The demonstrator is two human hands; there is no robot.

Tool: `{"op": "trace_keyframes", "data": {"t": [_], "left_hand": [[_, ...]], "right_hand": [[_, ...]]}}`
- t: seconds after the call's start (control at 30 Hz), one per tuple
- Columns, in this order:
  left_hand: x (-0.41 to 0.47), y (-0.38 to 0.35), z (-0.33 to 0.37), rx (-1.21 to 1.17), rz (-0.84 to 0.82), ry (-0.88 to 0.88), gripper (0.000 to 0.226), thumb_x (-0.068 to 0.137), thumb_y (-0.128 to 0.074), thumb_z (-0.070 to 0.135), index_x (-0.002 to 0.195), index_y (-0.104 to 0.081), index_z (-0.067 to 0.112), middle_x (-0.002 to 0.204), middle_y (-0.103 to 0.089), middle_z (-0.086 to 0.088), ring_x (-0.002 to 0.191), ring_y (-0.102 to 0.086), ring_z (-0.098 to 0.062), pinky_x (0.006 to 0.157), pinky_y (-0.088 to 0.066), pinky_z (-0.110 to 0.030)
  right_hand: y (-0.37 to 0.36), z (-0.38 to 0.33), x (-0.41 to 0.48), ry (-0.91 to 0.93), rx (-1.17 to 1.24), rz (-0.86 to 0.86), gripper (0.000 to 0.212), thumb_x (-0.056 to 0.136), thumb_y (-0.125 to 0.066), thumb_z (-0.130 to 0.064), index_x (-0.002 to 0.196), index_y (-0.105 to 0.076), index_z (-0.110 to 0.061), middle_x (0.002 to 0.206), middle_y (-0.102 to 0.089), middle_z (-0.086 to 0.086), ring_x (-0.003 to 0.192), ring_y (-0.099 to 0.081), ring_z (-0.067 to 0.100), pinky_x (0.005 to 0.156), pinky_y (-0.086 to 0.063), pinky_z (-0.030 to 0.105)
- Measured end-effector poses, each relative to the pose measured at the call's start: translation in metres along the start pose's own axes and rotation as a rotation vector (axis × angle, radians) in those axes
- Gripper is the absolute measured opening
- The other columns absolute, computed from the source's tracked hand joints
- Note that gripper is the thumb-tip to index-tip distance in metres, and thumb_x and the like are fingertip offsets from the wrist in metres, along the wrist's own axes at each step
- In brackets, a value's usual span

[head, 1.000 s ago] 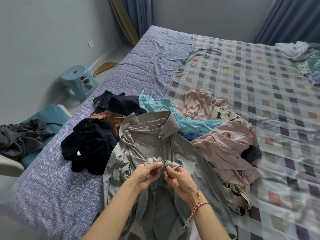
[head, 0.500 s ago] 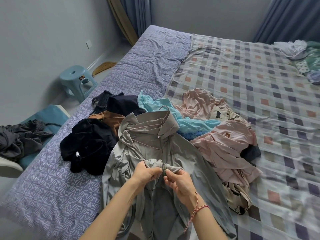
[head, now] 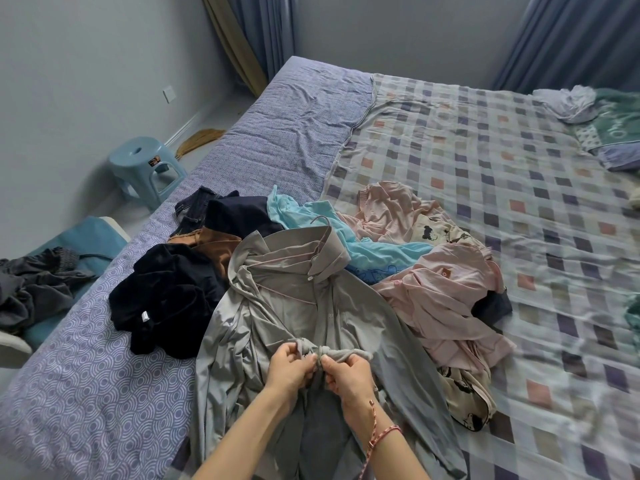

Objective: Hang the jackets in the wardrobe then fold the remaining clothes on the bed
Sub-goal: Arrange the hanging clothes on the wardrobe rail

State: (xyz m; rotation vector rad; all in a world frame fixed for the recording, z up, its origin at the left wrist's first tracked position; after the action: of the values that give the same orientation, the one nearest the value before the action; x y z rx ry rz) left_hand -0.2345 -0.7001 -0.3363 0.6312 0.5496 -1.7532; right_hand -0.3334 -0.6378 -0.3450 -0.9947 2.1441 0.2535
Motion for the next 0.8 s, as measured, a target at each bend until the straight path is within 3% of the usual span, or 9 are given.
{"op": "trace_keyframes", "data": {"t": [0.1,0.23,0.33,0.4,0.47,0.53,0.6,0.7,0.8], "left_hand": [[-0.002,-0.003,0.005,0.126,-0.052,-0.056,0.025,0.083,-0.054,-0.016,0.078,-0.049,0.007,0.066,-0.055,-0.008,0.043,-0.052,0.001,0.043,-0.041,-0.012],[-0.008,-0.005,0.001,0.206,-0.159,-0.03,0.024,0.082,-0.053,-0.019,0.078,-0.05,0.005,0.059,-0.058,-0.004,0.04,-0.053,0.001,0.042,-0.04,-0.013],[-0.011,-0.005,-0.003,0.236,-0.194,-0.019,0.026,0.081,-0.052,-0.02,0.071,-0.051,0.004,0.047,-0.058,0.005,0.039,-0.052,0.001,0.041,-0.04,-0.012],[-0.011,-0.003,-0.01,0.104,-0.123,0.055,0.014,0.084,-0.057,-0.011,0.075,-0.055,0.0,0.046,-0.058,0.001,0.038,-0.052,-0.003,0.038,-0.04,-0.013],[-0.014,-0.003,-0.023,-0.172,-0.028,0.255,0.013,0.086,-0.062,0.005,0.076,-0.059,-0.002,0.05,-0.058,-0.006,0.04,-0.054,-0.009,0.038,-0.043,-0.016],[-0.018,-0.01,-0.032,-0.32,-0.013,0.411,0.028,0.086,-0.063,0.027,0.068,-0.059,0.006,0.054,-0.056,-0.005,0.049,-0.053,-0.012,0.043,-0.042,-0.018],[-0.021,-0.014,-0.031,-0.3,-0.023,0.426,0.035,0.09,-0.056,0.037,0.068,-0.059,0.01,0.053,-0.058,-0.001,0.051,-0.051,-0.011,0.042,-0.039,-0.017],[-0.02,-0.012,-0.021,-0.243,0.062,0.258,0.027,0.096,-0.05,0.023,0.074,-0.06,0.009,0.052,-0.061,-0.001,0.046,-0.055,-0.011,0.036,-0.038,-0.013],[-0.019,0.001,-0.009,-0.022,0.143,0.035,0.031,0.094,-0.053,0.015,0.064,-0.055,0.009,0.054,-0.055,-0.002,0.05,-0.047,-0.012,0.036,-0.034,-0.012]], "right_hand": [[0.003,0.008,0.0,-0.05,0.079,0.052,0.005,0.085,-0.057,0.009,0.086,-0.058,0.004,0.048,-0.05,0.001,0.035,-0.042,0.004,0.036,-0.034,0.016],[0.006,0.014,-0.005,-0.106,0.122,0.11,0.009,0.086,-0.056,0.009,0.08,-0.057,0.002,0.052,-0.05,0.006,0.031,-0.04,0.003,0.033,-0.033,0.015],[0.004,0.027,-0.012,-0.21,0.286,0.102,0.013,0.087,-0.054,0.01,0.077,-0.058,0.003,0.05,-0.051,0.006,0.03,-0.041,0.003,0.031,-0.033,0.013],[0.0,0.027,-0.015,-0.238,0.44,0.092,0.015,0.087,-0.054,0.01,0.074,-0.057,0.004,0.046,-0.054,0.006,0.029,-0.043,0.005,0.03,-0.035,0.013],[-0.004,0.022,-0.013,-0.204,0.493,0.088,0.015,0.087,-0.056,0.007,0.072,-0.057,0.003,0.043,-0.054,0.005,0.03,-0.046,0.006,0.031,-0.038,0.015],[-0.008,0.015,-0.017,-0.163,0.432,0.088,0.011,0.085,-0.061,0.003,0.075,-0.059,0.002,0.045,-0.058,0.005,0.034,-0.053,0.01,0.035,-0.042,0.017],[-0.009,0.015,-0.018,-0.141,0.379,0.09,0.006,0.083,-0.065,0.001,0.079,-0.06,0.001,0.051,-0.063,0.006,0.04,-0.059,0.011,0.038,-0.044,0.018],[-0.003,0.016,-0.017,-0.106,0.235,0.054,0.009,0.085,-0.066,-0.006,0.078,-0.061,-0.003,0.047,-0.059,-0.002,0.037,-0.051,0.004,0.039,-0.038,0.016],[0.014,0.001,-0.017,0.123,-0.227,0.134,0.022,0.074,-0.073,-0.021,0.076,-0.055,-0.009,0.061,-0.056,-0.002,0.052,-0.05,0.007,0.05,-0.035,0.017]]}}
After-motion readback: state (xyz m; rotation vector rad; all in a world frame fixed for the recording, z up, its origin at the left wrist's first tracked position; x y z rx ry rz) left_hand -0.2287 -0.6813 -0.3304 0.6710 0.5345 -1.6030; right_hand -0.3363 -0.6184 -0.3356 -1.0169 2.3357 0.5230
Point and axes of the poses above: each hand's wrist, its own x-axis towards the middle knuckle, its own y-axis out of the back of the hand, z = x × y, the point moved 6 cm from there along x, towards the middle knuckle
